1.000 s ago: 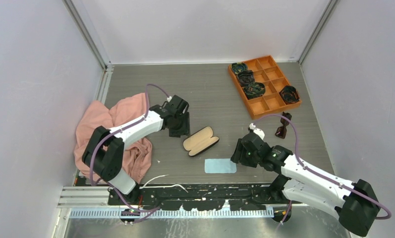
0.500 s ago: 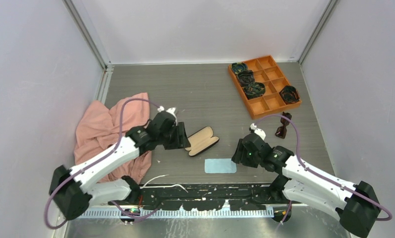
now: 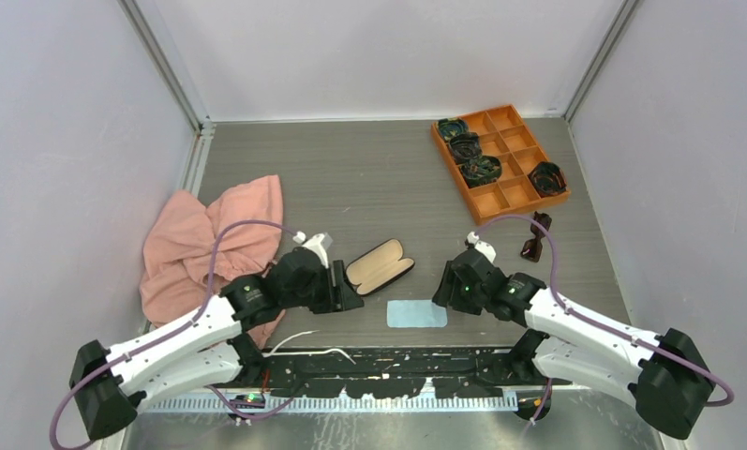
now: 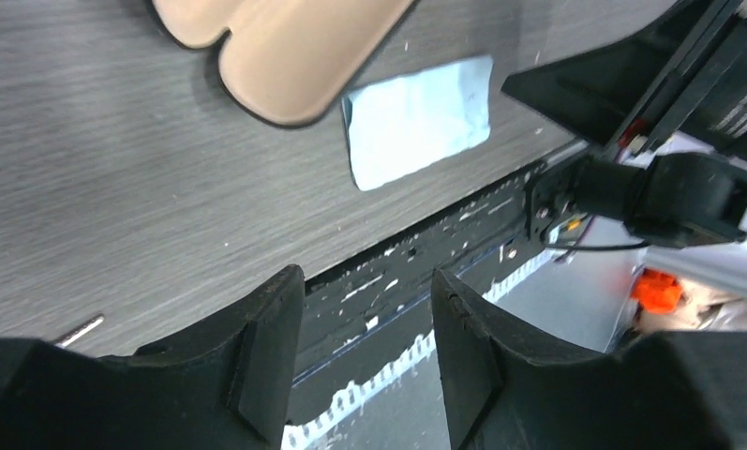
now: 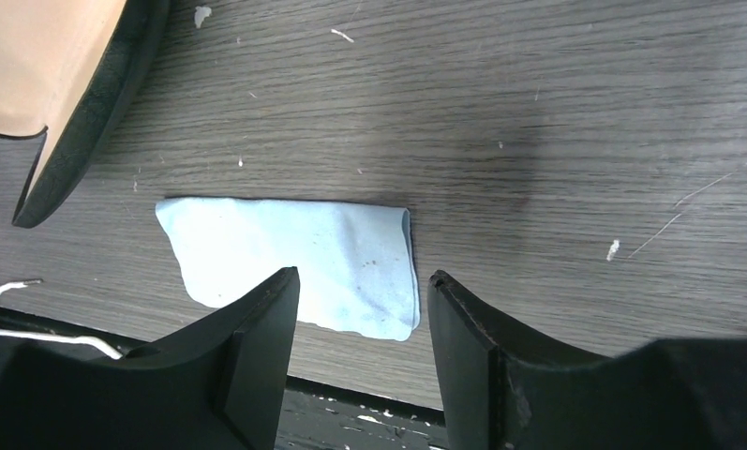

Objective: Organize the sunglasses
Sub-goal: Adjust the sunglasses case at the center of the board, then pick up the glasses cleaning cloth from the center of the board.

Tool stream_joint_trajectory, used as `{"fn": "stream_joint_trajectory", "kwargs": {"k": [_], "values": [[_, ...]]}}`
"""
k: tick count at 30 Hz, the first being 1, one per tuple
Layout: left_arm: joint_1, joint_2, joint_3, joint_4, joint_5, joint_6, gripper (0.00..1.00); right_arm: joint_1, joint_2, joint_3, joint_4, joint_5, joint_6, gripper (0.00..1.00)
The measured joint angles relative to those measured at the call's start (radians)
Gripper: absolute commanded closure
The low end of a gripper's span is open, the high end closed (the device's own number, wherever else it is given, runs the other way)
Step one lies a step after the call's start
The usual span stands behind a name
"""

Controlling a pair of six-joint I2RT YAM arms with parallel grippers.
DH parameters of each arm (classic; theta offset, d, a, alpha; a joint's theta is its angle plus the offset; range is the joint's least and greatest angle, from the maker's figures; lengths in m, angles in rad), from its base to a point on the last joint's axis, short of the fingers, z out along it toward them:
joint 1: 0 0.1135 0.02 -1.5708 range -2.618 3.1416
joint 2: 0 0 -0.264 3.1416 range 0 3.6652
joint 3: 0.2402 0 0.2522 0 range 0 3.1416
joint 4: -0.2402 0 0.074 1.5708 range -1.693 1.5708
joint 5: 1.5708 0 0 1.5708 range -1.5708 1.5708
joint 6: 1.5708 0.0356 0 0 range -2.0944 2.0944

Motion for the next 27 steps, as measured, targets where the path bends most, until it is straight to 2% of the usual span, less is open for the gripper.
{"fn": "stream_joint_trajectory", "kwargs": {"k": [6, 13, 16, 18, 22, 27], "values": [[-0.132, 0.13, 0.016, 0.021, -0.037, -0.003, 0.46, 0.0, -0.028, 0.0, 0.001, -0.01, -0.004, 0.39], [-0.172, 0.297, 0.151, 0.02, -0.109, 0.003, 0.43, 0.0, -0.078, -0.013, -0.002, -0.01, 0.006, 0.39], [-0.178, 0.314, 0.17, 0.048, -0.14, 0.0, 0.35, 0.0, -0.085, -0.016, -0.01, -0.01, 0.012, 0.39], [-0.189, 0.326, 0.165, 0.085, -0.156, 0.002, 0.33, 0.0, -0.093, -0.016, -0.014, -0.009, 0.014, 0.39], [-0.236, 0.407, 0.157, 0.169, -0.167, 0.015, 0.39, 0.0, -0.105, -0.016, -0.023, -0.006, 0.016, 0.39], [-0.257, 0.525, 0.152, 0.192, -0.177, -0.023, 0.47, 0.0, -0.103, -0.029, -0.019, -0.01, 0.019, 0.39]]}}
